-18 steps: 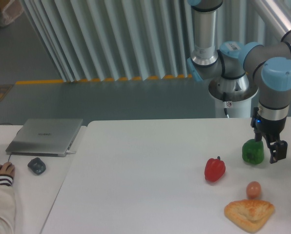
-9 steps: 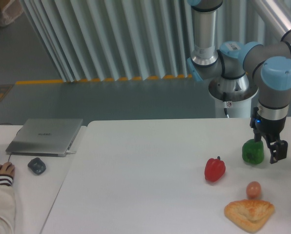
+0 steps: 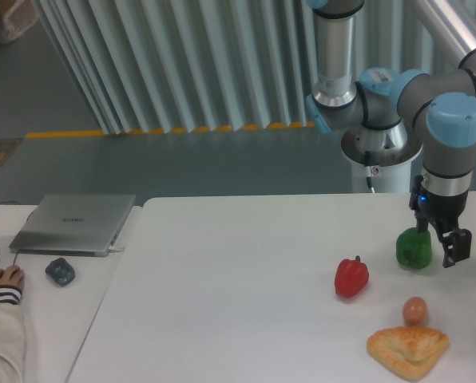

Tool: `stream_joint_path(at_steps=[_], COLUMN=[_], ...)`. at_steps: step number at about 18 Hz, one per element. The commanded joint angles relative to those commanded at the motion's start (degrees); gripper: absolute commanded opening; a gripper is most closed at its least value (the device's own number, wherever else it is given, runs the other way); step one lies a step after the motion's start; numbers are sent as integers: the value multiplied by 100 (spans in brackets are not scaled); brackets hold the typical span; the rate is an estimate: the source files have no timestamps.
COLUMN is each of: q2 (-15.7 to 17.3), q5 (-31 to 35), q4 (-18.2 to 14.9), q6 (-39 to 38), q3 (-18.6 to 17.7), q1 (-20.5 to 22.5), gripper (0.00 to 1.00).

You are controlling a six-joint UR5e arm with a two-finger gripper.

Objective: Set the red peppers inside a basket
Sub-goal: 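Lift the gripper and move it over the red bell pepper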

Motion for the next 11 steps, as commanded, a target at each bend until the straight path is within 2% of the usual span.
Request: stream_joint_path(at_steps=[2, 3, 6, 9, 11], q2=[9, 44, 9, 17, 26], q5=[0, 0, -52, -52, 0], q4=[203, 343, 380, 362, 380], q6=[-35, -349, -1613, -2415, -3222], q3=[-140, -184, -176, -176, -185], q1=[-9, -17, -166, -333, -623], gripper=[100, 100, 100, 100, 100])
